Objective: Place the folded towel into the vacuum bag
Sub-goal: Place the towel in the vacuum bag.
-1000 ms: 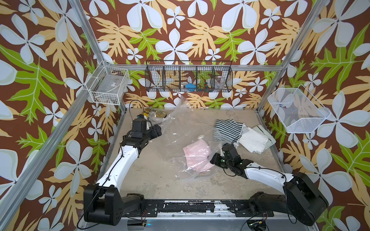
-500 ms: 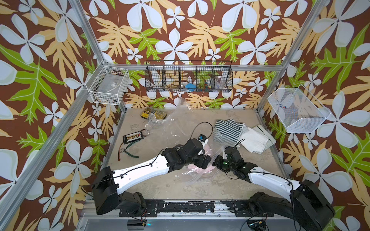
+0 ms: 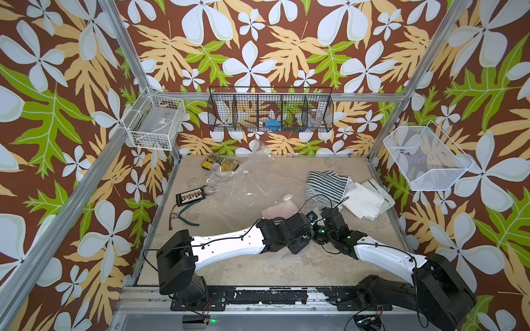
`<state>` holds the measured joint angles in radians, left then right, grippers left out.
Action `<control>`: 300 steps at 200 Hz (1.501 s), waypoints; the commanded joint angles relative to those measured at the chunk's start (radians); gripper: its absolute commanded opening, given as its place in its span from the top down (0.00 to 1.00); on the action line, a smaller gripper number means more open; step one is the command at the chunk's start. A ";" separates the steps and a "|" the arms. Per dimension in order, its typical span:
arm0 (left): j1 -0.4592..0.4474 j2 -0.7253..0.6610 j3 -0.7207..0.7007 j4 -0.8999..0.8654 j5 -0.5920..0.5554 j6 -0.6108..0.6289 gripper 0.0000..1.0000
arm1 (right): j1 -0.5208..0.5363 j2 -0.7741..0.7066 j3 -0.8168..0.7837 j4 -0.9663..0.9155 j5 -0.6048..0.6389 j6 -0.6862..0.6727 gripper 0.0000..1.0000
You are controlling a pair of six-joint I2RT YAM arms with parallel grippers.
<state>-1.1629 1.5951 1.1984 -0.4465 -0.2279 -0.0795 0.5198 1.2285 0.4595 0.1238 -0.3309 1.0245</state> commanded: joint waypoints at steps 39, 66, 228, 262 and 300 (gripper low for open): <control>0.000 -0.047 -0.039 0.034 -0.134 0.139 0.99 | -0.049 -0.024 -0.035 0.006 -0.023 -0.002 0.29; 0.000 -0.138 -0.092 0.133 -0.070 0.082 1.00 | -0.011 -0.045 -0.097 0.074 -0.023 0.080 0.28; 0.000 -0.203 -0.206 0.290 0.096 0.104 1.00 | 0.169 0.392 -0.036 0.564 0.146 0.401 0.73; 0.006 -0.227 -0.240 0.303 0.109 0.129 1.00 | 0.160 0.468 0.041 0.641 0.071 0.275 0.90; 0.041 -0.259 -0.296 0.333 0.121 0.156 1.00 | 0.148 0.467 0.138 0.546 -0.196 0.010 0.98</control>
<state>-1.1389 1.3575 0.9279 -0.1616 -0.1295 0.0402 0.6674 1.7100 0.5571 0.7017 -0.3302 1.2514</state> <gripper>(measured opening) 0.054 0.055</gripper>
